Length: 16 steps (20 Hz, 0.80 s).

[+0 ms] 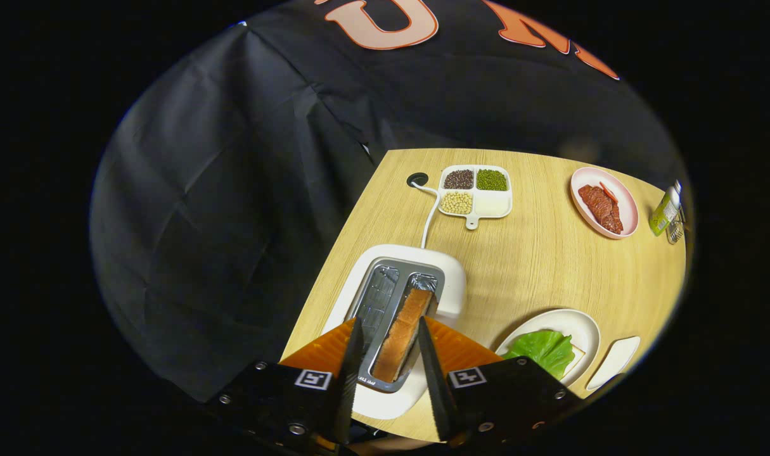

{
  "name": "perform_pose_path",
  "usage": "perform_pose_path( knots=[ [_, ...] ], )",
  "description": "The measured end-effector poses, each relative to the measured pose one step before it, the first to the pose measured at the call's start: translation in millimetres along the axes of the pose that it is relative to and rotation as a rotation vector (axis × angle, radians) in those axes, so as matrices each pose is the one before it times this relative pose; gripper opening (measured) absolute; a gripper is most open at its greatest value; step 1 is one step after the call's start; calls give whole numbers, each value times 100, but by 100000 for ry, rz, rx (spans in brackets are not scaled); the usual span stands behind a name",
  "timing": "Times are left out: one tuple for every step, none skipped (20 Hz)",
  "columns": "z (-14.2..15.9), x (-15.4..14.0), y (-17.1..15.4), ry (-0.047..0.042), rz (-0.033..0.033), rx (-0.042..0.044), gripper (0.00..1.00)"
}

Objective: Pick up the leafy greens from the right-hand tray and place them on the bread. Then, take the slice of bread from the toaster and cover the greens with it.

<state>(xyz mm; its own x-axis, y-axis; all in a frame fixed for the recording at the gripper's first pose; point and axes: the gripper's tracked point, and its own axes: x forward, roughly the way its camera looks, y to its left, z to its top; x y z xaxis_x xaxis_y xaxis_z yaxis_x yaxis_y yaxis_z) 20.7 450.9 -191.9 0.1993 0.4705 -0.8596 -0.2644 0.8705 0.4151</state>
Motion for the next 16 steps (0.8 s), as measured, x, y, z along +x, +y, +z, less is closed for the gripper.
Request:
perform_pose_path(
  knots=[
    [78, 119, -180, -203, 96, 1247, 47],
    [89, 48, -55, -471, 860, 2110, 36],
    [361, -20, -172, -731, 0, 1642, 30],
    [176, -184, -408, -755, -503, -33, 20],
    [14, 80, -169, -393, 325, -1646, 16],
    [-73, -370, 121, -122, 971, -1533, 13],
    [-73, -397, 221, -560, 1426, -310, 12],
    [-68, -288, 391, -1293, 1718, -1265, 11],
    [62, -324, -74, -1404, 1498, -2169, 11],
    [-6, -340, -265, -1278, 911, -511, 10],
    [-334, -444, 72, -123, 1716, 704, 10],
    [51, -452, 36, -645, 1654, 1299, 10],
    [40, -610, -306, -168, 1073, 655, 10],
    [184, -765, 157, -1162, 2347, 1050, 10],
    [390, -880, -139, -2162, 1478, 528, 10],
    [559, -943, -272, -2621, 1034, 578, 10]
  ],
)
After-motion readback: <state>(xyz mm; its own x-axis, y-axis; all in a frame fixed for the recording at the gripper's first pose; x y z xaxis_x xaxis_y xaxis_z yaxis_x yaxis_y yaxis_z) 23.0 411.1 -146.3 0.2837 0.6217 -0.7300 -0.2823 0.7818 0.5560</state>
